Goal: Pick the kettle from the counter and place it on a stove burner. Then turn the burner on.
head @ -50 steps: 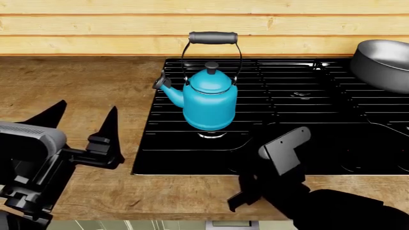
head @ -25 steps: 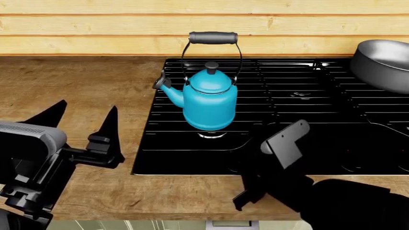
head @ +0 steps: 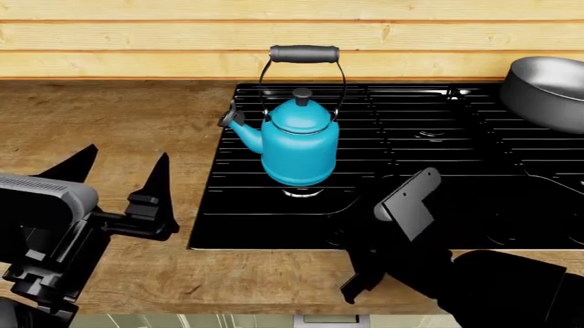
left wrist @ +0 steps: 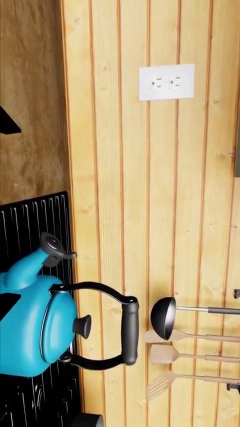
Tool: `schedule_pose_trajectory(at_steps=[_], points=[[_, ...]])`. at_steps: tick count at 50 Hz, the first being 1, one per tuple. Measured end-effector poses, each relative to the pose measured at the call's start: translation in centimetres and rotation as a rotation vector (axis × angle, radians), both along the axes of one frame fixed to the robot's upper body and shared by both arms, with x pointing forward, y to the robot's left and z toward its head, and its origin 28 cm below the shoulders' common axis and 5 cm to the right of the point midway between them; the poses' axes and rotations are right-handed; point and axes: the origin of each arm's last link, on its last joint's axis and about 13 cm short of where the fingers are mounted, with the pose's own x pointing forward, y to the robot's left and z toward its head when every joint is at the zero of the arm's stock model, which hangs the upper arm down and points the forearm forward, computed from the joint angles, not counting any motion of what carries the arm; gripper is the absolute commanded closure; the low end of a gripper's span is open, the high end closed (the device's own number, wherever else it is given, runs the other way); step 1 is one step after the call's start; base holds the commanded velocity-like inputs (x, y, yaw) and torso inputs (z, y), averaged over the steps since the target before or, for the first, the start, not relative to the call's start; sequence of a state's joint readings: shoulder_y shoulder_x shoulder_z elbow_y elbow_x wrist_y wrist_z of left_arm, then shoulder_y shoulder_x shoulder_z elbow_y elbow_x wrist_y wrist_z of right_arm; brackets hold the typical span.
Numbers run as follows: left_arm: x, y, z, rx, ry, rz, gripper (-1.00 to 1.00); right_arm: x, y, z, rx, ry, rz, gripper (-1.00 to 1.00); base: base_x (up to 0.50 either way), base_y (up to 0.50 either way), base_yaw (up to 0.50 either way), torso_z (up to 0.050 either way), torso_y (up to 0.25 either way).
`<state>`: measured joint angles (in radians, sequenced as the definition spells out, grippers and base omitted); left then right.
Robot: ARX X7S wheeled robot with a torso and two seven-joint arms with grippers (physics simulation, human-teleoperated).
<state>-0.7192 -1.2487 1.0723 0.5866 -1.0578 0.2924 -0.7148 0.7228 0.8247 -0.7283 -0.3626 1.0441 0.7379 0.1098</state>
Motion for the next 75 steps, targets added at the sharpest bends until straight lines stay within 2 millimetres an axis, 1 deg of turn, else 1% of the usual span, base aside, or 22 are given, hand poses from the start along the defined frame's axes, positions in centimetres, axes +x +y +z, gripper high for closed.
schedule_pose_trajectory(at_steps=[38, 75], points=[[0.1, 0.0, 0.0, 0.006, 0.005, 0.006, -1.0, 1.7, -1.4, 0.9, -0.092, -0.029, 0.135, 1.0, 0.0, 0.0, 0.0, 0.0, 0.0], [0.4, -0.3, 0.3, 0.01, 0.007, 0.001, -1.0, 2.6, -2.2, 1.2, -0.146, -0.068, 0.215, 1.0, 0.0, 0.0, 0.0, 0.0, 0.0]])
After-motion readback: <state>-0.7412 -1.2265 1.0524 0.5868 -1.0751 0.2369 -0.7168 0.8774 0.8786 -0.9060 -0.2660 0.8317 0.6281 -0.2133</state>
